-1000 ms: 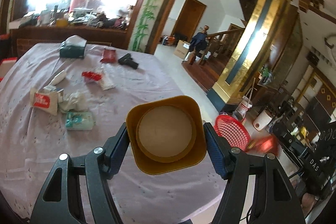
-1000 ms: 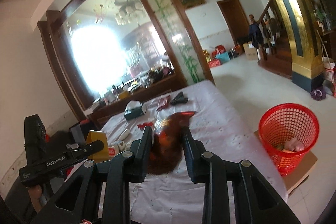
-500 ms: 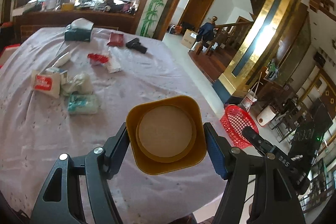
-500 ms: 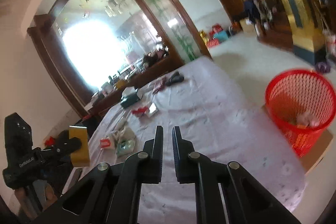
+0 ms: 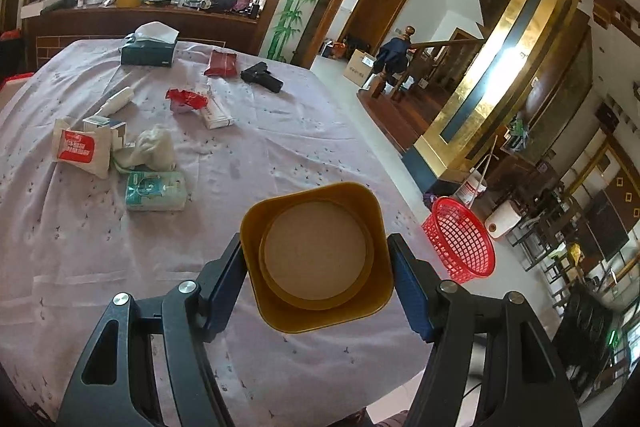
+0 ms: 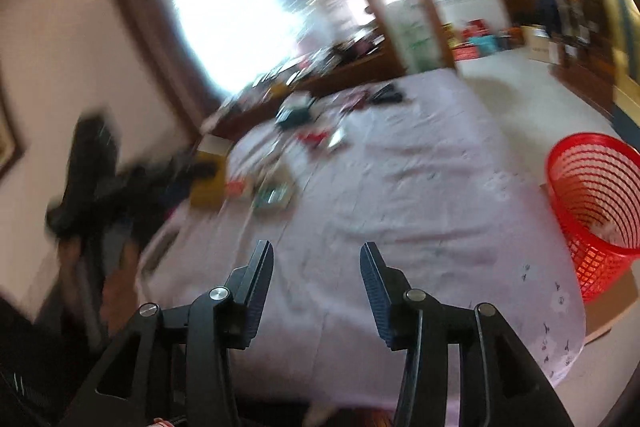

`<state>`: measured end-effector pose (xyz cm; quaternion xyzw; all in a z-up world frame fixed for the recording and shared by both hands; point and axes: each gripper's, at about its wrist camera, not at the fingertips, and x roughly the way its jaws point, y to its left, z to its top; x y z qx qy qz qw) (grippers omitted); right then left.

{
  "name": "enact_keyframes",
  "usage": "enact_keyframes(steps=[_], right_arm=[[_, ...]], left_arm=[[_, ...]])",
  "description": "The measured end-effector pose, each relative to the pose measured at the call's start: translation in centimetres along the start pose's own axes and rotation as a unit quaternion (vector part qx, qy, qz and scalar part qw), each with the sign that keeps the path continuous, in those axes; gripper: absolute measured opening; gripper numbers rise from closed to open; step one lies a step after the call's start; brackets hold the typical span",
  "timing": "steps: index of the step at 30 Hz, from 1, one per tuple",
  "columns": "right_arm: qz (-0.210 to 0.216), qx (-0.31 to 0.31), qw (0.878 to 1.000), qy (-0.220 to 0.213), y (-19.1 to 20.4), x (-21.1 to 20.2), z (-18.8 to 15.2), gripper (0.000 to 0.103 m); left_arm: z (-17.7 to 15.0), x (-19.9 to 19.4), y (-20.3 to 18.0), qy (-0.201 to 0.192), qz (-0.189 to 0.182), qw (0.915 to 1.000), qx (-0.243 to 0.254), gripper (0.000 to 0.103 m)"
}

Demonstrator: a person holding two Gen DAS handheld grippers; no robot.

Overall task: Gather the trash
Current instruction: 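Carry the yellow container and red snack bag in both tools toward the wastebasket, then move the left tool's yellow container over the basket while the right tool brings the snack bag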

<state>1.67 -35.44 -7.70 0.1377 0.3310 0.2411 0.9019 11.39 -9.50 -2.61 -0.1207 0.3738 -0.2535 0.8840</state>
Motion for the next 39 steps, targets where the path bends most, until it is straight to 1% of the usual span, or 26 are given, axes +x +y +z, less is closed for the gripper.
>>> enact_keyframes(steps=[2,4,5,6,7,8,10,12,14,15,17,18,19,20,21,22,23,26,32,35,39], right_arm=[[0.013,-0.045,0.998,0.05,1.2,0.4,-2.5,0.059],[0.032,-0.058,0.992,0.105,1.5,1.2,-5.1,0.068],[0.032,-0.063,0.989,0.128,1.5,1.7,-6.8,0.069],[0.031,-0.054,0.987,0.147,1.1,2.4,-8.4,0.07],[0.03,-0.04,0.986,0.158,0.4,3.1,-9.6,0.071],[0.019,-0.018,0.985,0.171,-0.7,4.1,-11.1,0.071],[-0.002,0.0,0.982,0.19,-2.4,6.0,-13.4,0.071],[-0.026,0.015,0.978,0.209,-4.0,8.3,-15.1,0.071],[-0.044,0.022,0.975,0.218,-5.0,10.0,-16.0,0.07],[-0.048,0.027,0.973,0.225,-5.7,10.8,-16.5,0.069],[-0.054,0.035,0.969,0.238,-6.5,11.8,-17.6,0.063],[-0.053,0.04,0.967,0.248,-6.9,12.3,-18.3,0.055],[-0.056,0.037,0.966,0.251,-7.0,12.6,-18.6,0.044],[-0.06,0.029,0.966,0.249,-6.9,12.6,-18.8,0.044],[-0.063,0.024,0.967,0.244,-6.8,12.4,-18.8,0.041],[-0.065,0.024,0.968,0.242,-6.7,12.2,-18.7,0.033],[-0.066,0.024,0.969,0.239,-6.6,11.8,-18.6,0.03],[-0.055,0.021,0.978,0.2,-5.7,9.0,-17.6,0.029],[-0.067,-0.008,0.992,0.105,-1.7,2.1,-13.3,0.028],[-0.087,-0.036,0.994,0.049,1.1,-0.8,-10.2,0.028],[-0.108,-0.068,0.992,-0.023,5.1,-4.0,-6.9,0.028]], left_arm=[[0.2,0.0,-0.2,-0.002,-0.002,1.0,-0.002,0.068],[0.2,-0.2,-0.3,-0.005,-0.003,1.0,-0.001,0.068],[0.2,-0.2,-0.4,-0.005,-0.004,1.0,0.0,0.068],[0.1,-0.3,-0.5,-0.006,-0.004,1.0,0.001,0.068],[-0.1,-0.4,-0.6,-0.007,-0.004,1.0,0.003,0.068],[-0.2,-0.5,-0.7,-0.007,-0.004,1.0,0.004,0.068],[-0.5,-0.6,-0.7,-0.006,-0.003,1.0,0.004,0.068],[-0.9,-0.7,-0.9,-0.002,-0.002,1.0,0.006,0.068],[-1.2,-1.0,-1.1,-0.002,0.001,0.9999,0.01,0.068],[-1.3,-1.1,-1.2,-0.003,0.003,0.9999,0.012,0.068],[-1.4,-1.3,-1.2,-0.004,0.006,0.9999,0.013,0.068],[-1.4,-1.4,-1.3,-0.004,0.007,0.9999,0.012,0.068],[-1.4,-1.4,-1.3,-0.005,0.007,0.9999,0.012,0.068],[-1.5,-1.5,-1.4,-0.005,0.008,0.9999,0.012,0.068],[-1.5,-1.5,-1.4,-0.006,0.008,0.9999,0.012,0.068],[-1.5,-1.5,-1.4,-0.004,0.006,0.9999,0.013,0.068],[-1.6,-1.5,-1.4,-0.003,0.004,0.9999,0.014,0.068],[-1.9,-1.4,-1.9,0.002,-0.001,0.9998,0.02,0.068],[-2.4,-1.5,-3.5,0.007,-0.02,0.9992,0.034,0.068],[-2.2,-1.8,-4.5,0.003,-0.029,0.9987,0.042,0.068],[-1.6,-2.4,-5.8,-0.005,-0.044,0.9976,0.053,0.068]])
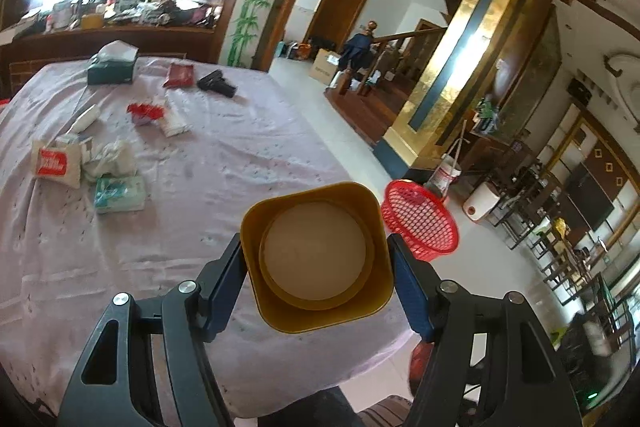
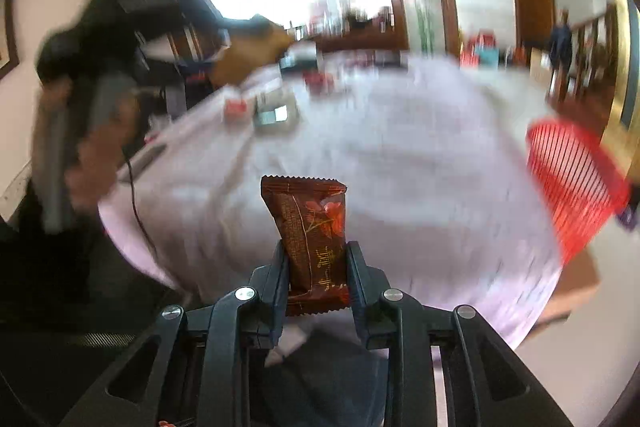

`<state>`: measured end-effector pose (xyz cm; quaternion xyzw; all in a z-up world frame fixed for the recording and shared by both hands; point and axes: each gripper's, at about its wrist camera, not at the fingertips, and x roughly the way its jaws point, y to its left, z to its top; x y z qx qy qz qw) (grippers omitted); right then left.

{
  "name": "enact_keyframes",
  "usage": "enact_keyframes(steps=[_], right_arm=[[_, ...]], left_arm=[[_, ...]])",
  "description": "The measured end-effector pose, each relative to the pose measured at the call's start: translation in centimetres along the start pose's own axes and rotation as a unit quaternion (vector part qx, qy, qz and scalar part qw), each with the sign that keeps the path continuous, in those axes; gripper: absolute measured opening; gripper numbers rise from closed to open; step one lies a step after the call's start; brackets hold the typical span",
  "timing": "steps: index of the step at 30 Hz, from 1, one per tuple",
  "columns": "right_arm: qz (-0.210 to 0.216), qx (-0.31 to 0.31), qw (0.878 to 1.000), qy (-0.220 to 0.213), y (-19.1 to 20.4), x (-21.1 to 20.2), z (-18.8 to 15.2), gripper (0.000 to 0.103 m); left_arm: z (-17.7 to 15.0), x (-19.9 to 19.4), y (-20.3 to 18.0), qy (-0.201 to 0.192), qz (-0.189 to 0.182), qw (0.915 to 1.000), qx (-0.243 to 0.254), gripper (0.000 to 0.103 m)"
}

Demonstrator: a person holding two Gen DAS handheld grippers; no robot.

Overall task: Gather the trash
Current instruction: 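Move the left tool's yellow container over the basket while the right tool brings the snack bag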

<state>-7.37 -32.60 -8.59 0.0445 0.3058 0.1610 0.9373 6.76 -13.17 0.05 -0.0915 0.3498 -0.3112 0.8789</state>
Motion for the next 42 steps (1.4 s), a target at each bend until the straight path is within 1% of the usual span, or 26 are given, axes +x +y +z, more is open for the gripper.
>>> enact_keyframes(steps=[2,4,6,8,10,12,14,18,21,23,25,27,30,31,33,35,36,39,41,42], right_arm=[[-0.004,0.007,1.0,-0.028,0.7,-1.0,1.6,0.028],[-0.017,0.015,0.998,-0.058,0.8,-1.8,2.5,0.028],[-0.034,0.037,0.994,-0.093,-0.3,-2.8,4.0,0.028],[-0.053,0.059,0.99,-0.117,-1.2,-2.8,5.3,0.028],[-0.077,0.086,0.983,-0.14,-3.1,-3.8,6.3,0.028],[-0.101,0.115,0.976,-0.152,-5.1,-4.3,7.1,0.028],[-0.116,0.144,0.969,-0.162,-7.5,-4.5,7.6,0.028],[-0.159,0.165,0.959,-0.167,-10.7,-4.7,8.5,0.028],[-0.166,0.181,0.954,-0.169,-12.9,-4.6,9.0,0.028],[-0.176,0.193,0.95,-0.168,-14.4,-4.3,9.3,0.028],[-0.181,0.203,0.948,-0.166,-15.6,-4.5,9.6,0.028],[-0.183,0.216,0.945,-0.166,-17.4,-4.5,9.6,0.028],[-0.185,0.249,0.937,-0.162,-20.7,-3.8,9.0,0.028],[-0.186,0.256,0.935,-0.16,-21.2,-3.5,9.0,0.028],[-0.191,0.279,0.928,-0.156,-23.3,-3.2,7.9,0.029],[-0.189,0.299,0.923,-0.151,-25.1,-2.8,7.2,0.029],[-0.191,0.307,0.92,-0.148,-26.1,-2.6,6.8,0.029],[-0.194,0.322,0.916,-0.139,-28.5,-2.1,6.3,0.029],[-0.186,0.333,0.914,-0.136,-29.2,-2.0,5.8,0.029],[-0.189,0.334,0.913,-0.136,-29.4,-2.0,5.7,0.029]], left_arm=[[0.6,-0.1,-0.9,-0.004,-0.008,0.9999,0.01,0.068],[1.3,0.1,-1.8,-0.004,-0.017,0.9996,0.021,0.068],[1.9,0.6,-2.6,0.004,-0.026,0.9993,0.028,0.068],[2.4,1.4,-3.5,0.015,-0.045,0.9984,0.032,0.068],[3.1,2.4,-4.6,0.023,-0.059,0.9972,0.039,0.068],[3.7,3.4,-5.5,0.027,-0.067,0.9964,0.046,0.068],[4.4,4.5,-6.5,0.029,-0.073,0.9956,0.052,0.068],[5.8,7.5,-8.4,0.037,-0.082,0.9938,0.066,0.068],[6.7,9.7,-9.9,0.047,-0.09,0.9919,0.077,0.068],[7.3,11.8,-11.0,0.059,-0.09,0.9907,0.084,0.068],[7.8,14.0,-12.2,0.072,-0.097,0.9883,0.093,0.068],[8.0,16.0,-12.9,0.083,-0.093,0.9874,0.097,0.068],[8.0,19.5,-14.2,0.108,-0.103,0.9831,0.106,0.068],[8.0,20.8,-14.5,0.118,-0.109,0.9814,0.105,0.068],[7.8,23.0,-15.3,0.138,-0.122,0.9771,0.107,0.068],[7.5,25.9,-16.1,0.163,-0.123,0.9738,0.101,0.068],[7.4,26.7,-16.2,0.17,-0.125,0.9727,0.097,0.068],[7.0,29.7,-16.6,0.198,-0.132,0.9676,0.085,0.068],[6.5,31.4,-17.1,0.217,-0.137,0.9634,0.077,0.068],[6.4,32.0,-17.2,0.222,-0.14,0.9621,0.074,0.068]])
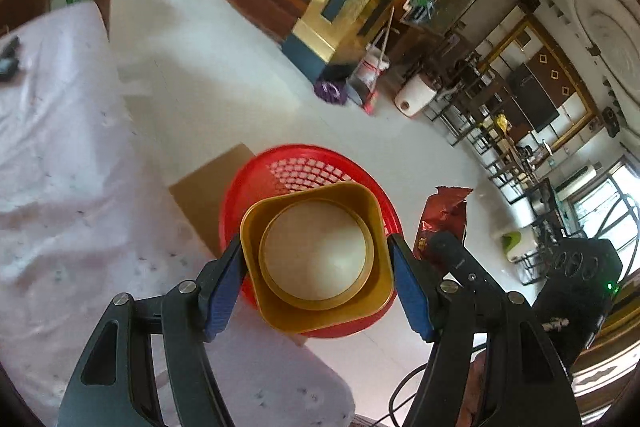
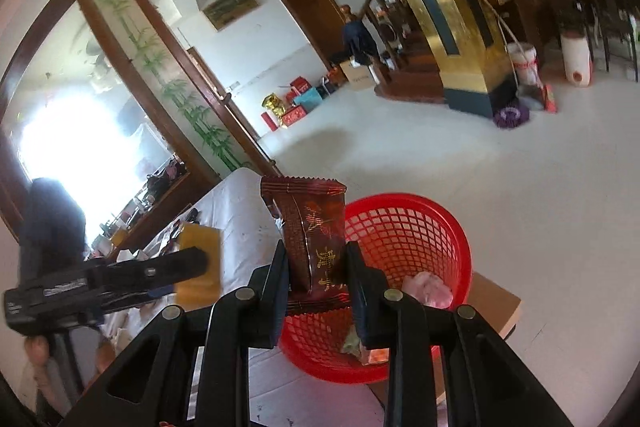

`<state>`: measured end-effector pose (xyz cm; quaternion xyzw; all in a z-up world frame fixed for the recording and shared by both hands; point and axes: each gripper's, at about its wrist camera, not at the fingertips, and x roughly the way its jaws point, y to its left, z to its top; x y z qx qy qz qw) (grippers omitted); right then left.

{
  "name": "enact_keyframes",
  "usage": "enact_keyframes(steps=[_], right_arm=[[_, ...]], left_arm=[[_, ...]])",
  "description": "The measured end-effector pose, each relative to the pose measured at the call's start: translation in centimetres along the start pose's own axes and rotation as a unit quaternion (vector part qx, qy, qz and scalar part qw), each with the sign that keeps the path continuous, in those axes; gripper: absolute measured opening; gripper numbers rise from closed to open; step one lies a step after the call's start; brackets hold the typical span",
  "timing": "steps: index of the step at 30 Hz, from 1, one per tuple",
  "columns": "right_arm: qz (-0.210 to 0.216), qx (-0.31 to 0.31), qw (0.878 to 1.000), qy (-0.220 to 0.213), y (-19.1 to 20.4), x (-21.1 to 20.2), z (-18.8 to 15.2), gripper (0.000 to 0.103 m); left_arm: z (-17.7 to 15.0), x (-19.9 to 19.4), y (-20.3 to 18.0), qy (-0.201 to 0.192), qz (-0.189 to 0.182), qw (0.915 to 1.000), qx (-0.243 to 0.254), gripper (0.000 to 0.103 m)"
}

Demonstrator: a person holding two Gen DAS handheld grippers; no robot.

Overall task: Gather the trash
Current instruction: 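Move the left tool's yellow container over the basket while the right tool brings the snack bag, then open both tools to drop the yellow container and snack bag into the basket, then move both open tools back over the table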

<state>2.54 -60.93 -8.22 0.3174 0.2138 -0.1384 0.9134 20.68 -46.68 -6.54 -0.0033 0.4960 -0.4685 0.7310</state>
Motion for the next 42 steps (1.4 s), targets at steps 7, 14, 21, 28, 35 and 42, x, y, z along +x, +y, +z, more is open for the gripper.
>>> enact_keyframes(steps=[7,14,21,28,35,42], right_arm=[[-0.002,0.025,1.0,0.0,-1.4,0.2,0.5,0.043],[0.009,0.032,0.999,-0.016,-0.6,-1.7,1.0,0.06],[0.076,-0.037,0.996,-0.039,7.5,-4.6,-0.6,0.08],[0.176,-0.144,0.974,0.01,20.3,-2.3,-5.8,0.085],[0.232,-0.221,0.945,0.064,30.9,0.6,-11.2,0.087],[0.269,-0.257,0.919,0.134,37.5,4.6,-15.6,0.087]], left_arm=[[-0.1,2.7,1.0,0.032,-0.008,0.999,-0.03,0.071],[-0.7,-1.2,2.4,0.001,-0.054,0.9961,-0.07,0.08],[-6.2,-12.6,5.3,-0.107,0.015,0.9928,-0.053,0.087],[-15.0,-23.8,12.1,-0.187,0.177,0.9597,-0.113,0.088],[-21.3,-33.0,20.2,-0.232,0.233,0.9216,-0.206,0.088],[-25.6,-37.9,27.9,-0.256,0.24,0.8864,-0.302,0.088]])
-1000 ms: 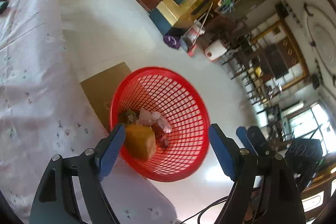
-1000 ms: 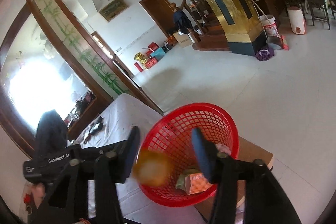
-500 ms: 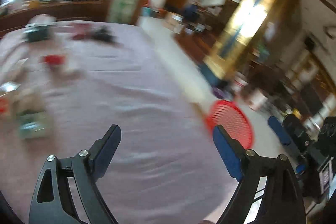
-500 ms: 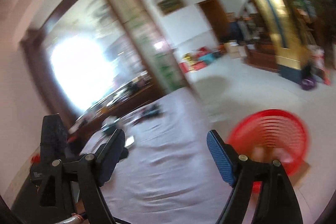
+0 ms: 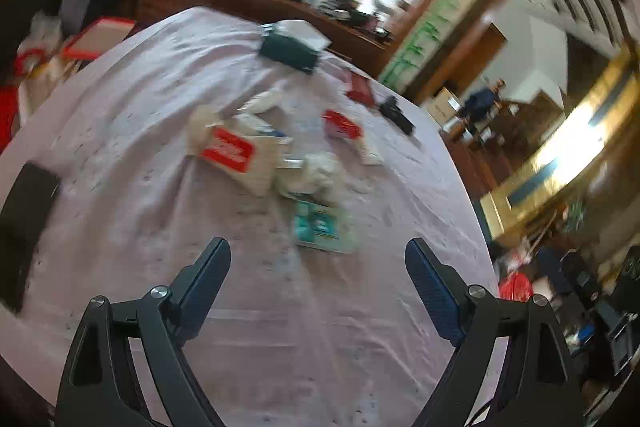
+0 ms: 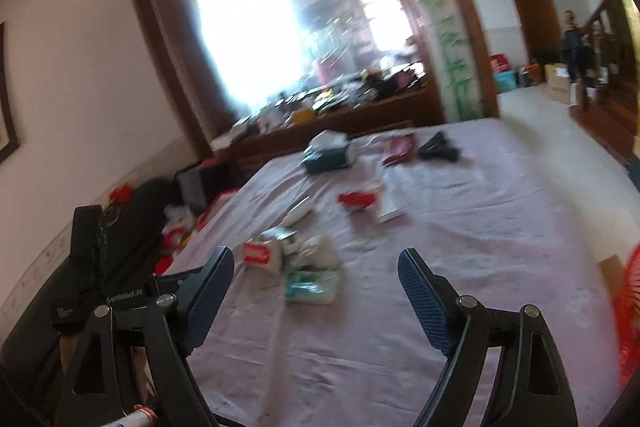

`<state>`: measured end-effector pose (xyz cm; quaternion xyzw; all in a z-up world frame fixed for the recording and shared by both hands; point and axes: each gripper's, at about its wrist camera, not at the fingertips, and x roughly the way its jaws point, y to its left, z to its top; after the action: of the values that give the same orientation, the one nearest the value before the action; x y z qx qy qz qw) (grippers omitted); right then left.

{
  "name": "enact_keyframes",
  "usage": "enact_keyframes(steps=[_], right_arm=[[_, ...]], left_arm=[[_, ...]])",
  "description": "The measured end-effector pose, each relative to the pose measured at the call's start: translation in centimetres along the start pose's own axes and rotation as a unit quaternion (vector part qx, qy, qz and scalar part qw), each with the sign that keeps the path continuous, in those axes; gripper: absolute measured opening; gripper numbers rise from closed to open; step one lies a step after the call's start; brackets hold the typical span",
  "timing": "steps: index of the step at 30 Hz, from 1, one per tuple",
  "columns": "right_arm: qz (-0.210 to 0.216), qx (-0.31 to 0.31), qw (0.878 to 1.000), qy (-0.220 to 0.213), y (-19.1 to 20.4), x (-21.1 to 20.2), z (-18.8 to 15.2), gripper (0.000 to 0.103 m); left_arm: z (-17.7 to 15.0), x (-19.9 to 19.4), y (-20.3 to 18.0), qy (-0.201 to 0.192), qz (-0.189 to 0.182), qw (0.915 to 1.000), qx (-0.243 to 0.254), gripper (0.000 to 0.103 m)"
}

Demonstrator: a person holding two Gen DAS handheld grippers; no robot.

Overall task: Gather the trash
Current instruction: 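Move both open tools back over the table, then grasp the red-and-white paper packet with the left tool while the right tool grasps the teal package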

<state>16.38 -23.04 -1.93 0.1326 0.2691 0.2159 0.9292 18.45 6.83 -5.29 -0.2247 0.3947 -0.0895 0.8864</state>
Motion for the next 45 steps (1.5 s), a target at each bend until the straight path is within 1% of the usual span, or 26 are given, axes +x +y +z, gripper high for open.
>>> enact_keyframes(steps=[4,5,7,11,12,15,19,23,24,25,27,29,31,33,36,38,39,42,45], right_arm=[[0.013,-0.01,0.999,0.038,1.1,3.7,-0.3,0.087],[0.018,-0.012,0.998,0.051,1.3,4.9,-0.4,0.087],[0.013,-0.014,0.997,0.071,1.4,7.2,-0.7,0.087],[0.011,-0.032,0.992,0.121,1.4,11.7,-1.2,0.087],[0.012,-0.039,0.989,0.139,1.2,13.2,-1.4,0.087],[0.014,-0.049,0.984,0.173,0.5,16.4,-1.8,0.087],[0.027,-0.054,0.973,0.224,-0.6,21.4,-2.5,0.087],[0.025,-0.062,0.967,0.245,-1.5,25.1,-2.6,0.087],[0.025,-0.053,0.967,0.248,-1.9,25.8,-2.6,0.087],[0.034,-0.046,0.965,0.254,-2.1,26.2,-2.7,0.088],[0.072,-0.035,0.958,0.274,-2.3,26.4,-3.3,0.088],[0.094,-0.028,0.953,0.288,-2.3,25.9,-3.9,0.088],[0.104,-0.035,0.948,0.299,-1.8,24.8,-4.8,0.087],[0.108,-0.057,0.943,0.31,-0.7,23.8,-5.8,0.087],[0.07,-0.097,0.942,0.312,0.9,23.3,-6.7,0.087],[0.048,-0.112,0.944,0.307,1.6,23.6,-6.8,0.084],[0.038,-0.116,0.945,0.302,1.7,23.8,-6.8,0.08],[0.004,-0.131,0.947,0.292,1.9,23.8,-6.9,0.06],[0.004,-0.101,0.954,0.283,0.8,22.3,-7.0,0.055]], left_arm=[[0.5,0.4,3.5,0.007,-0.007,0.9988,-0.048,0.088],[0.6,0.4,4.1,0.008,-0.007,0.9984,-0.055,0.088],[0.9,0.7,5.1,0.01,-0.004,0.9979,-0.063,0.088],[1.3,1.5,6.0,0.016,-0.001,0.9974,-0.07,0.088],[1.3,1.6,6.1,0.017,-0.001,0.9973,-0.072,0.088],[1.5,2.2,6.3,0.022,0.0,0.9972,-0.072,0.088],[1.6,2.9,6.5,0.027,0.008,0.9971,-0.071,0.088],[1.6,3.0,6.9,0.029,0.015,0.9966,-0.075,0.088],[1.6,3.0,7.0,0.029,0.017,0.9966,-0.075,0.088],[1.5,2.9,7.0,0.029,0.02,0.9966,-0.074,0.088],[1.5,3.0,7.2,0.03,0.022,0.9964,-0.077,0.088],[1.6,3.1,7.5,0.033,0.022,0.9959,-0.082,0.088],[1.7,3.2,7.6,0.033,0.023,0.9956,-0.085,0.088],[1.7,3.4,7.4,0.034,0.023,0.9958,-0.082,0.088],[1.7,3.9,7.1,0.037,0.028,0.996,-0.076,0.088],[1.6,4.3,6.9,0.04,0.03,0.9958,-0.077,0.088],[1.5,4.4,6.7,0.04,0.031,0.9958,-0.077,0.088],[1.4,5.1,6.3,0.047,0.033,0.9956,-0.074,0.088],[1.5,6.1,6.3,0.059,0.019,0.994,-0.09,0.088]])
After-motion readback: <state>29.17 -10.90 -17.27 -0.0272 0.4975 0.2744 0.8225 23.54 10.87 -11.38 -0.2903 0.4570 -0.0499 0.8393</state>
